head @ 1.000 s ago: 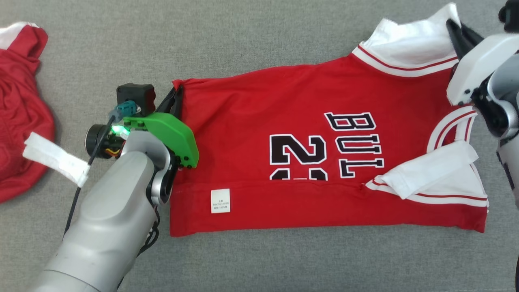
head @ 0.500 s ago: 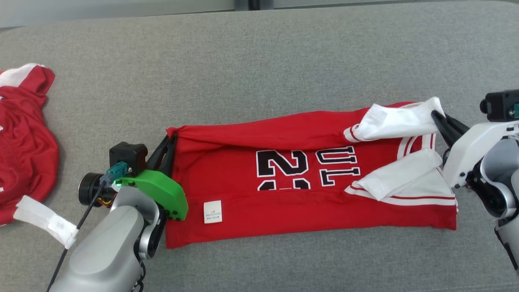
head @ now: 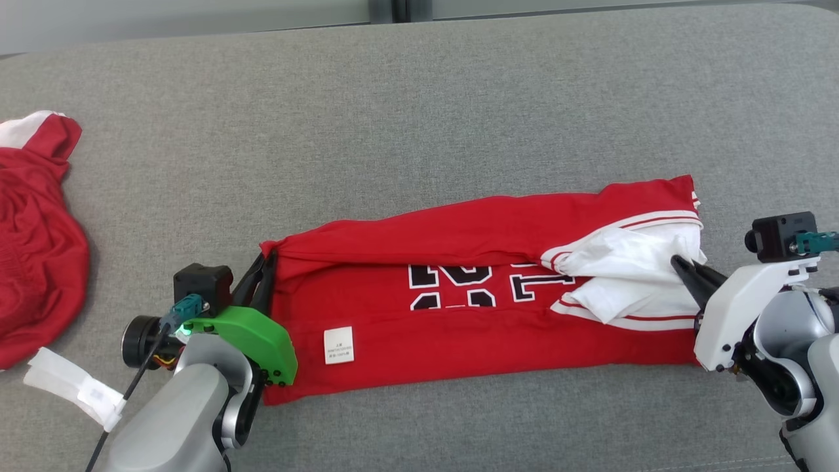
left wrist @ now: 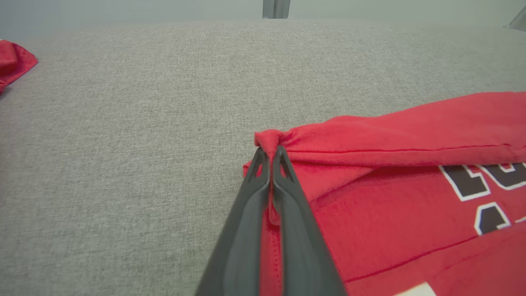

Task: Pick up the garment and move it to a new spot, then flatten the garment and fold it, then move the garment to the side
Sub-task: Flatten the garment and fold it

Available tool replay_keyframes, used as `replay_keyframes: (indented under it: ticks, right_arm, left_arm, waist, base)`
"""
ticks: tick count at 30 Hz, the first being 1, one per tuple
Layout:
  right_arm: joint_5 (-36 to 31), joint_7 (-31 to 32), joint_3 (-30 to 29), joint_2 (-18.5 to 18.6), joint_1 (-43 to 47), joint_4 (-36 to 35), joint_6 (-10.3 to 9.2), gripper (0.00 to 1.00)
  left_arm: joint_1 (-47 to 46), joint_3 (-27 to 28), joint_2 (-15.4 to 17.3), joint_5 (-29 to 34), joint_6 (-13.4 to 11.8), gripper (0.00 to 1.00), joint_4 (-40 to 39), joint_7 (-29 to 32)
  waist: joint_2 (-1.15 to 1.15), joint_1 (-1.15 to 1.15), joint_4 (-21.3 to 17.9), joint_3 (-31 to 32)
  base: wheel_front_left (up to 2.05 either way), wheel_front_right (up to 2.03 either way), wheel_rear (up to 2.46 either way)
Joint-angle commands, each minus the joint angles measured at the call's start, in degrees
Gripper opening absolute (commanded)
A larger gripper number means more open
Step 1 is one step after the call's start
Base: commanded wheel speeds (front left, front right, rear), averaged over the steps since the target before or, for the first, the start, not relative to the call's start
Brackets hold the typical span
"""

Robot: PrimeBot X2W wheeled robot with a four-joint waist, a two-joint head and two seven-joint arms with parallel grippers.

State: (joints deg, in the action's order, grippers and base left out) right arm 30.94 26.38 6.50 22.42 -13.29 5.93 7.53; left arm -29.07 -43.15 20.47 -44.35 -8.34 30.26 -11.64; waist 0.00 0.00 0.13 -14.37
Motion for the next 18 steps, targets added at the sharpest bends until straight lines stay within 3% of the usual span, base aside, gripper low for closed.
replay_keyframes:
  ticks: [1, 9, 13, 18]
  right_arm:
    - [-0.6, 1.0, -0.3, -0.3, 1.3, -0.3, -0.08, 1.0]
    - [-0.1, 6.4, -1.0, -1.0, 4.9, -3.5, -0.08, 1.0]
    - [-0.7, 7.0, -4.1, -1.5, 6.0, -6.3, -0.08, 1.0]
    - [-1.6, 8.5, -8.6, -4.2, 4.7, -6.8, -0.08, 1.0]
  left_arm:
    - [1.0, 0.4, -0.1, -0.6, -0.4, 1.0, 0.5, -0.5]
    - [3.8, 5.8, -2.3, -2.5, 0.0, 1.0, -0.7, -3.3]
    - [8.2, 17.0, -4.7, 2.5, 1.2, 1.0, -9.7, -3.6]
    - [15.3, 29.9, -10.0, 12.0, 7.1, 1.0, -19.2, -3.5]
  waist:
    - [0.0, 0.0, 0.0, 0.1]
    - [0.0, 0.0, 0.2, 1.8]
    - [0.0, 0.0, 0.3, 2.6]
    - [0.0, 0.0, 0.5, 3.4]
  base:
    - [0.0, 0.0, 0.0]
    - [0.0, 0.0, 0.0]
    - [0.0, 0.0, 0.0]
    - [0.0, 0.0, 0.0]
